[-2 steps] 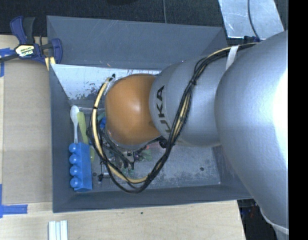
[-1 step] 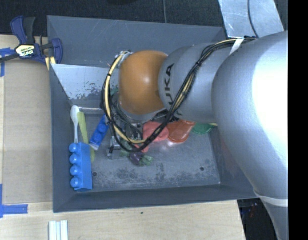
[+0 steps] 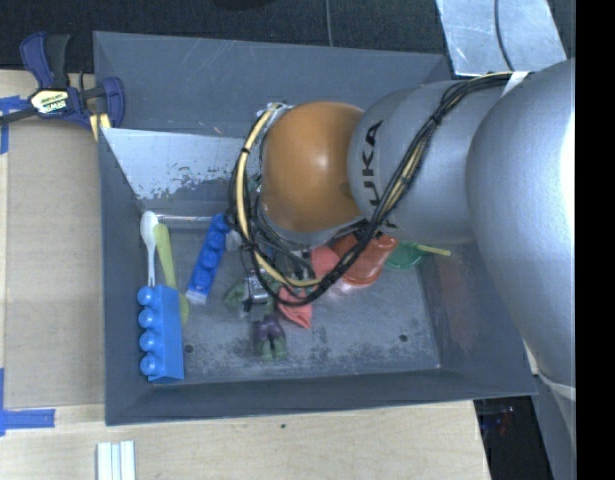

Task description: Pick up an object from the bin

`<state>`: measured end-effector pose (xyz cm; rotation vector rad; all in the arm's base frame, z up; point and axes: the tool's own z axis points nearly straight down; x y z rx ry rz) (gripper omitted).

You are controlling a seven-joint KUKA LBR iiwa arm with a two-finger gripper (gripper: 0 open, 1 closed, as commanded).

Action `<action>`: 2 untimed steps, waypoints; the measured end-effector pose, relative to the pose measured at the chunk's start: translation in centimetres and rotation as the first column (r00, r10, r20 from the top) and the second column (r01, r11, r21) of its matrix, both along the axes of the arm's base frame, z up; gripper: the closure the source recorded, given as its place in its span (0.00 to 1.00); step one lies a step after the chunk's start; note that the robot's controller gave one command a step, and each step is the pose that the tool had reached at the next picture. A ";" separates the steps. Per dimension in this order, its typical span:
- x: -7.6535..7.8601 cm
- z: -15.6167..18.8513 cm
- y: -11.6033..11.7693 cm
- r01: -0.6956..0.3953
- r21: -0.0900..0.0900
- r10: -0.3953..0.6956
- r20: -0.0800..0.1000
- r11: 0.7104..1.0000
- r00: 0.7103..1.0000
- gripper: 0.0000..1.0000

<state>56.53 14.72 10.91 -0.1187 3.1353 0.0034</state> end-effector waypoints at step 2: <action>5.5 -3.3 6.5 -0.586 -0.003 0.586 0.002 0.810 0.810 0.00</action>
Offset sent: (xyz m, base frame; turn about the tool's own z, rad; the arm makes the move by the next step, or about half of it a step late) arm 0.0559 0.0658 -0.0391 -0.6452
